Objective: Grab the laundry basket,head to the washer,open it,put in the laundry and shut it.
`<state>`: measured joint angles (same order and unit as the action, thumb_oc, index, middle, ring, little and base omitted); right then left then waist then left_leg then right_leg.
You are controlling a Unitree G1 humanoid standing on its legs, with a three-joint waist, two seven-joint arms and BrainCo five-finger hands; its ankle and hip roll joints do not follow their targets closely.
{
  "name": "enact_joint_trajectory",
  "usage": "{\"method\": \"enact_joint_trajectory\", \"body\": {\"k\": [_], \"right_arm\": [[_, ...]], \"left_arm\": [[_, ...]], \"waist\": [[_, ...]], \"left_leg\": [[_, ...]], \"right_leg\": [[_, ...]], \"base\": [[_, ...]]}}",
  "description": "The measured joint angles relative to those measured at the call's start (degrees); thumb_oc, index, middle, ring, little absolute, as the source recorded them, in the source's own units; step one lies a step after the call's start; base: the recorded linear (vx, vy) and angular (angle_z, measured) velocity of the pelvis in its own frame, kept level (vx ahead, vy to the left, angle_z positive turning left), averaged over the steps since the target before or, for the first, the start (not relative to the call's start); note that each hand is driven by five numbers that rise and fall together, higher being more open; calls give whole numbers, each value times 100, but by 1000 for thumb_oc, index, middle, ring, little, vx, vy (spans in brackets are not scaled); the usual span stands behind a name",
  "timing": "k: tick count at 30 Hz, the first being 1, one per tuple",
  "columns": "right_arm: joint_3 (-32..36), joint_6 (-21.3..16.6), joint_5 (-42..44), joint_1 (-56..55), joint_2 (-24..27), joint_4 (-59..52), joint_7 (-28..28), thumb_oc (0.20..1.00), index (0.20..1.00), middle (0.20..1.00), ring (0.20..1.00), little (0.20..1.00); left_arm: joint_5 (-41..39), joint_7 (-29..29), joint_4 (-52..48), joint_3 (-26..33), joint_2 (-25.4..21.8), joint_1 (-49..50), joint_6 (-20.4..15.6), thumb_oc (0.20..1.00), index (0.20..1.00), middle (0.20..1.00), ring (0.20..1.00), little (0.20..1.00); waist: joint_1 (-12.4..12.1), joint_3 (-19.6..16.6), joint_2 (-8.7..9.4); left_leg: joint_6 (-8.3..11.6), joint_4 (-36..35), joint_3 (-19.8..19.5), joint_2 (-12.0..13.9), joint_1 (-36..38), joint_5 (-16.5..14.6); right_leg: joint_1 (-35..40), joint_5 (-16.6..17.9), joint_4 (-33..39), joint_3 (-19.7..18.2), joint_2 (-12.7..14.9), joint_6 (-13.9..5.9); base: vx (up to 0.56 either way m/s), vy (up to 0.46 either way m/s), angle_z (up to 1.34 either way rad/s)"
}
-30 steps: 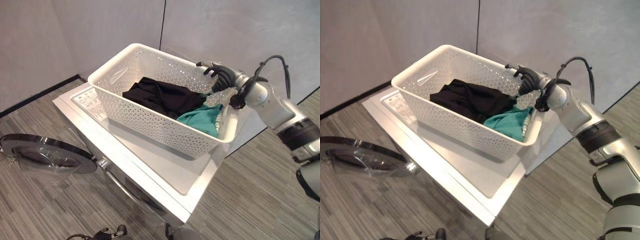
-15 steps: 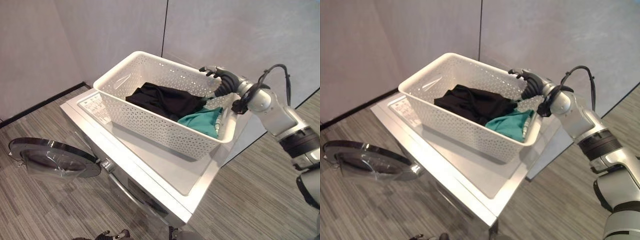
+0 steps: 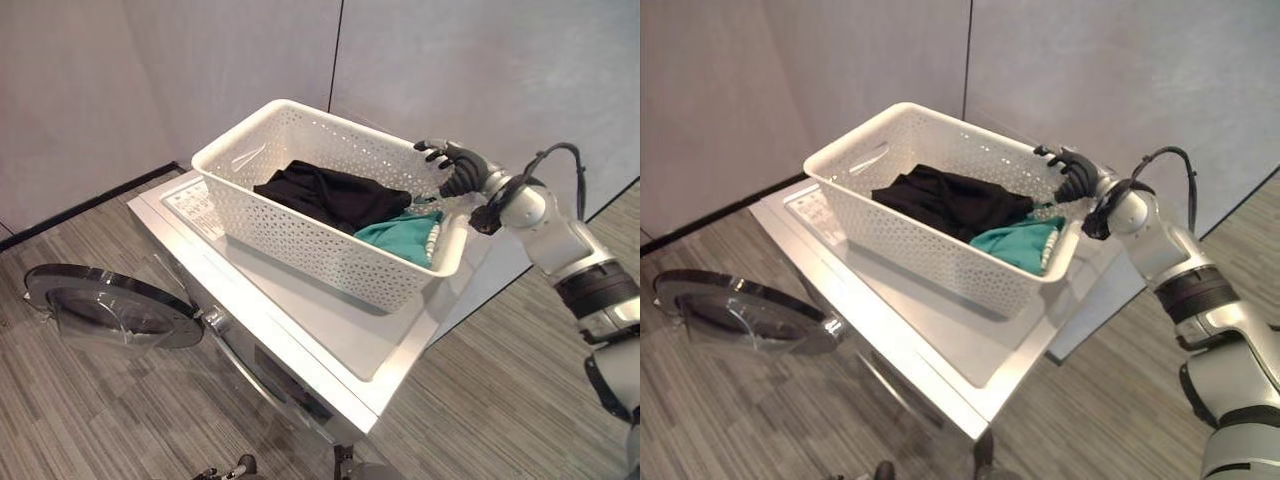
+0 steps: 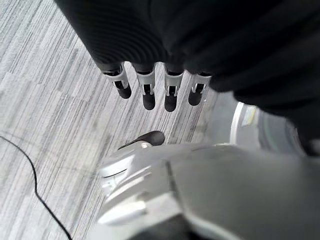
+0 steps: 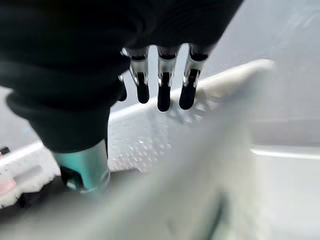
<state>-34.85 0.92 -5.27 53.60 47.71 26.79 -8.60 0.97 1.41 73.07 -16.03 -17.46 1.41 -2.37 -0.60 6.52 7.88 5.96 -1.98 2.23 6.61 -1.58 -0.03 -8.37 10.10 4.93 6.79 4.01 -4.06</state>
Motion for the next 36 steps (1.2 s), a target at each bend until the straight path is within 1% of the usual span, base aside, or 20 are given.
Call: {"method": "enact_joint_trajectory", "body": {"k": [1, 4, 5, 7, 8, 9, 13, 14, 17, 18, 20, 23, 25, 27, 28, 31, 32, 35, 36], "right_arm": [[-16, 9, -19, 53, 18, -17, -7, 849, 849, 849, 849, 849], [-65, 24, -92, 164, 22, -19, -4, 837, 837, 837, 837, 837], [-64, 28, -117, 211, 35, -26, -4, 834, 834, 834, 834, 834], [-189, 31, -116, 370, 34, 61, -12, 837, 837, 837, 837, 837], [-242, 31, -116, 400, 23, 96, -21, 831, 831, 831, 831, 831], [-250, 23, -114, 406, 20, 134, -20, 827, 827, 827, 827, 827], [-293, -13, -113, 492, 6, 237, -14, 849, 849, 849, 849, 849], [-452, -26, -113, 661, -51, 413, -21, 849, 849, 849, 849, 849], [-455, -47, -116, 662, -65, 433, -18, 859, 859, 859, 859, 859], [-458, -73, -116, 670, -67, 486, -18, 875, 875, 875, 875, 875], [-473, -81, -120, 713, -92, 594, -23, 875, 875, 875, 875, 875], [-763, -81, -122, 970, -141, 859, -32, 928, 928, 928, 928, 928], [-991, -78, -131, 1159, -156, 1096, -47, 922, 922, 922, 922, 922], [-1075, -78, -174, 1257, -166, 1225, -62, 903, 903, 903, 903, 903], [-1267, -78, -250, 1412, -126, 1345, -91, 896, 896, 896, 896, 896], [-1477, -68, -411, 1647, -126, 1551, -207, 896, 896, 896, 896, 896], [-1586, -55, -464, 1725, -61, 1589, -288, 890, 890, 890, 890, 890], [-1672, -3, -492, 1746, 108, 1620, -531, 900, 900, 900, 900, 900], [-1716, 6, -495, 1749, 228, 1615, -570, 896, 896, 896, 896, 896]], "left_arm": [[7, -2, 3, 0, -26, -16, 1, 1000, 1000, 1000, 1000, 1000], [9, -7, 19, 1, -61, -65, 8, 1000, 1000, 1000, 1000, 1000], [8, -11, 17, 2, -82, -111, 6, 1000, 1000, 1000, 1000, 1000], [12, -15, 20, -4, -118, -155, 13, 1000, 1000, 1000, 1000, 1000], [11, -15, 30, -8, -126, -149, 15, 1000, 1000, 1000, 1000, 1000], [12, -18, 14, -12, -126, -150, 13, 1000, 1000, 1000, 1000, 1000], [12, -47, 10, -40, -124, -168, 19, 1000, 1000, 1000, 1000, 1000], [13, -54, 22, -56, -112, -172, 44, 1000, 1000, 1000, 1000, 1000], [12, -56, 3, -58, -118, -172, 45, 1000, 1000, 1000, 1000, 1000], [12, -57, 2, -67, -117, -177, 45, 1000, 1000, 1000, 1000, 1000], [8, -71, -4, -107, -117, -179, 43, 1000, 1000, 1000, 1000, 1000], [7, -96, -9, -124, -130, -180, 39, 1000, 1000, 1000, 1000, 1000], [1, -104, -18, -124, -133, -185, 18, 1000, 1000, 1000, 1000, 1000], [2, -106, -15, -121, -144, -197, 0, 1000, 1000, 1000, 1000, 1000], [1, -110, -8, -114, -170, -220, -35, 1000, 1000, 1000, 1000, 1000], [1, -119, 6, -96, -286, -251, -48, 1000, 1000, 1000, 1000, 1000], [3, -119, 13, -93, -329, -255, -46, 1000, 1000, 1000, 1000, 1000], [1, -119, 16, -56, -437, -279, -46, 1000, 1000, 1000, 1000, 1000], [3, -117, 19, -46, -445, -324, -41, 1000, 1000, 1000, 1000, 1000]], "waist": [[-9, 46, 84], [-17, 162, 155], [-16, 182, 250], [-14, 222, 293], [-23, 237, 270], [-24, 206, 317], [-22, 216, 300], [-33, 222, 281], [-35, 223, 275], [-39, 221, 275], [-55, 243, 234], [-61, 255, 216], [-95, 271, 205], [-113, 274, 221], [-173, 299, 256], [-213, 355, 312], [-217, 399, 332], [-260, 459, 464], [-366, 510, 496]], "left_leg": [[9, -5, -3, 9, -65, 40], [39, 49, 24, 15, -138, 51], [37, 90, 22, 12, -184, 52], [37, 107, 84, 10, -155, 54], [33, 105, 112, 11, -161, 56], [24, 91, 129, 4, -137, 62], [17, 88, 160, -12, -123, 62], [10, 80, 196, -20, -38, 65], [1, 78, 214, -22, -44, 62], [-2, 78, 196, -24, -50, 58], [-2, 79, 150, -17, -68, 58], [0, 128, 118, -14, -160, 57], [24, 177, 71, -14, -217, 39], [29, 179, 20, -18, -267, 42], [30, 235, -12, 1, -380, 43], [31, 290, -90, 81, -570, 42], [31, 292, -182, 94, -600, 42], [31, 322, -299, 81, -692, 42], [23, 318, -351, 161, -788, 37]], "right_leg": [[-68, 3, 0, 8, -9, -3], [-136, 8, 1, 3, -9, -7], [-168, 8, 0, 1, -6, -8], [-184, 9, 1, -15, -3, -8], [-185, 9, 1, -28, -2, -9], [-176, 9, 4, -38, 3, -9], [-184, 9, 1, -128, 1, -8], [-159, 21, 0, -171, 0, -13], [-150, 62, -1, -170, 6, 6], [-141, 78, -1, -165, 7, 5], [-135, 78, -1, -151, -1, 5], [-167, 78, -1, -132, -2, 5], [-178, 74, 0, -117, 1, 0], [-220, 71, 1, -113, 2, -3], [-287, 58, 2, -30, 14, -20], [-386, -49, 2, 108, -11, -164], [-384, -92, 1, 184, -18, -222], [-417, -124, 31, 286, -33, -257], [-476, -259, 19, 348, -68, -445]], "base": [[-36, -54, 1], [-13, -18, -5], [-20, -2, -5], [-9, 10, -10], [0, 18, -12], [0, 18, -7], [6, 24, -6], [10, 9, -10], [1, 5, -3], [-42, 1, 8], [-71, -10, 7], [-56, -22, 6], [-57, -30, 11], [-42, -40, 6], [-12, -45, 8], [13, -47, 13], [15, -26, 23], [25, -33, 24], [24, -36, -4]]}}
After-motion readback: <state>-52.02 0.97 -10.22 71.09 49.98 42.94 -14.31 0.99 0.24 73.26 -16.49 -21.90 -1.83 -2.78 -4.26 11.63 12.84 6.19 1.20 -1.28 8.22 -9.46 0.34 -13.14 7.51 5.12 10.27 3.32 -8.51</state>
